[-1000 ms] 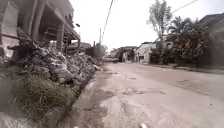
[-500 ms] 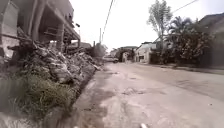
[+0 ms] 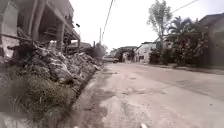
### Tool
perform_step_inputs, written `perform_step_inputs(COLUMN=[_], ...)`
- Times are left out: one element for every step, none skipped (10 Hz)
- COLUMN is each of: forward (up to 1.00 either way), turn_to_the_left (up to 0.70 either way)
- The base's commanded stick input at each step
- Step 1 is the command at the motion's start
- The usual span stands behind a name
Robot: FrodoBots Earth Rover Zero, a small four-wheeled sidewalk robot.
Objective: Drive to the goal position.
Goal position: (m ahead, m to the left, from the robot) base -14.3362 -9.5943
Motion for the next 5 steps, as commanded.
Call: perform_step_inputs(forward=[0.04, 0.04, 0.04, 0.04, 0.04], turn_to_the_left=[0.0, 0.0, 0.0, 0.0, 0.0])
